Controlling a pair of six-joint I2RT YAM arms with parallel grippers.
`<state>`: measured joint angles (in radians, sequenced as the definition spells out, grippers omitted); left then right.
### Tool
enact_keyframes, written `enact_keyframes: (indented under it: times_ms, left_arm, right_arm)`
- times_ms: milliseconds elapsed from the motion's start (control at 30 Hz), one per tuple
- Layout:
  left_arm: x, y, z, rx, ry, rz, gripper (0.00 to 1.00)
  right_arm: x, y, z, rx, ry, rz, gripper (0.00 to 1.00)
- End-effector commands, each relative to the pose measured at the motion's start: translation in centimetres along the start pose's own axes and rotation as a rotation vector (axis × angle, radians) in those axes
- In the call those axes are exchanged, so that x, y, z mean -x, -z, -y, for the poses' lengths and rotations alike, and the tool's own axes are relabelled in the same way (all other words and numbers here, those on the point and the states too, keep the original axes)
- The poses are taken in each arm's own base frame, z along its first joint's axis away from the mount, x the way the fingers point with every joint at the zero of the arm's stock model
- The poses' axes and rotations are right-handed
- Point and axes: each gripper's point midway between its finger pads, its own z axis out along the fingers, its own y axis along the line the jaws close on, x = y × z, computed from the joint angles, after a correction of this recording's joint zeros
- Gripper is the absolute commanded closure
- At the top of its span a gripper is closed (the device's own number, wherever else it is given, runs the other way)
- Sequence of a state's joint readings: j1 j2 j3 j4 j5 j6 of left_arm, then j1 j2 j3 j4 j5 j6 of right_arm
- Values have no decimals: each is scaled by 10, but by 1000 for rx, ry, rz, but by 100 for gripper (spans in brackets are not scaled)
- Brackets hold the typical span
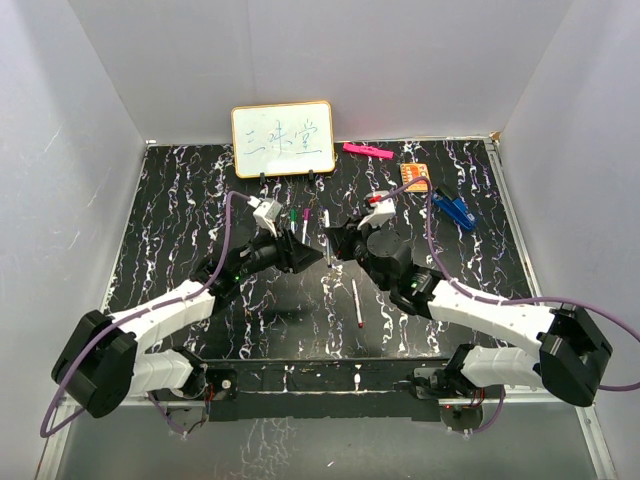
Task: Insert the pens into the pen caps
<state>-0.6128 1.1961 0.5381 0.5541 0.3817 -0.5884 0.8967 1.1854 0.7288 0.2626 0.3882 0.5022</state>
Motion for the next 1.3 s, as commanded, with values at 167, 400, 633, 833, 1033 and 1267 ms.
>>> enact_keyframes:
  times_ms: [167, 400, 633, 833, 1033, 1267]
  left_arm:
    - [17, -4, 44, -205, -12, 49, 51]
    - [7, -14, 37, -178, -12, 20, 50]
    - [10, -17, 39, -185, -21, 46, 52]
    - [15, -16, 44, -202, -29, 57, 60]
    - [20, -14, 47, -204, -32, 75, 64]
    - [21, -14, 45, -188, -37, 79, 64]
  right_arm:
    - [23, 7, -10, 59, -57, 105, 100]
    - [28, 9, -19, 105, -86, 119, 100]
    - [23, 11, -25, 142, -108, 95, 100]
    - [21, 10, -24, 137, -104, 91, 100]
    - [16, 9, -22, 129, -98, 82, 100]
    - [13, 8, -21, 127, -97, 71, 100]
